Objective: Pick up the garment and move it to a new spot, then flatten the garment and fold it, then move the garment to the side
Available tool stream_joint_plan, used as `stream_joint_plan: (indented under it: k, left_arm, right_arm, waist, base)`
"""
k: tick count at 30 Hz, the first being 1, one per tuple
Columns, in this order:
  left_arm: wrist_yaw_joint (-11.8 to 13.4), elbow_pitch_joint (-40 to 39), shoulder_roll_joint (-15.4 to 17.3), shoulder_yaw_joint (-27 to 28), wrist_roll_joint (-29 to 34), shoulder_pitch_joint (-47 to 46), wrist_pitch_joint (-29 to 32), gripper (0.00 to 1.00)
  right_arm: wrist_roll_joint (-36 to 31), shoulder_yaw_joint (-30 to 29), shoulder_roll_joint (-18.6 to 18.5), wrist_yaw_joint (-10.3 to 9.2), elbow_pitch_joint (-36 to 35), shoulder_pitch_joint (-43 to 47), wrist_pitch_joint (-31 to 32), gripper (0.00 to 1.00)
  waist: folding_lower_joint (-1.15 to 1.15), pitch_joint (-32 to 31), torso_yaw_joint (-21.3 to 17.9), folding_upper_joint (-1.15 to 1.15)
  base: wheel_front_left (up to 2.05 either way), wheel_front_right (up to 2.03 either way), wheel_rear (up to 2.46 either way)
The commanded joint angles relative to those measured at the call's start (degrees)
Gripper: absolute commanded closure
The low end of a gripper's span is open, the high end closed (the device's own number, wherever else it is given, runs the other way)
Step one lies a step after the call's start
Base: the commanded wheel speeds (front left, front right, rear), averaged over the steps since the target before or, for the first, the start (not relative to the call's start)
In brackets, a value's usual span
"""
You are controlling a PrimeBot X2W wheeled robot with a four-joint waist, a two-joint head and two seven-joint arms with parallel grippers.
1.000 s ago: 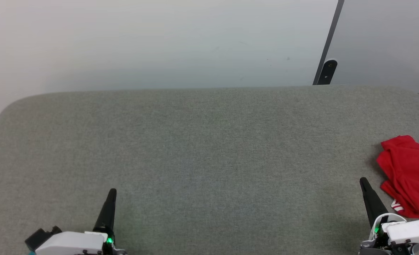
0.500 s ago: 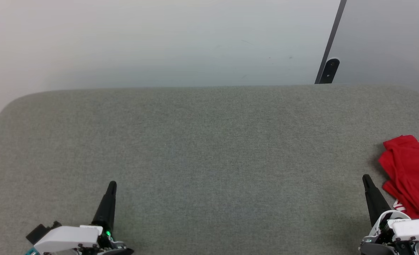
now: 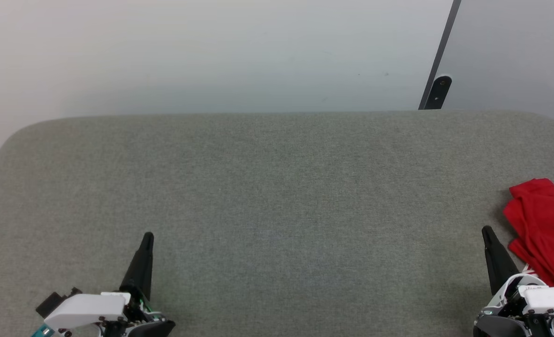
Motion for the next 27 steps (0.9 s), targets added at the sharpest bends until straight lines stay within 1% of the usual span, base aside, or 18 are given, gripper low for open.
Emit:
stream_joint_plan:
  k: [1, 27]
  left_arm:
    - [-0.4, 0.1, -0.1, 0.2, -0.1, -0.6, 0.0, 1.0]
    - [-0.3, 0.1, -0.1, 0.3, 0.0, -0.7, 0.1, 1.0]
  right_arm:
    - [0.2, 0.0, 0.2, -0.06, 0.0, -0.2, -0.1, 1.0]
    - [0.2, 0.0, 0.2, -0.06, 0.0, -0.2, -0.1, 1.0]
  waist:
    - [0.0, 0.0, 0.0, 0.0]
    - [0.0, 0.0, 0.0, 0.0]
  base:
    - [0.0, 0.0, 0.0]
    - [0.0, 0.0, 0.0]
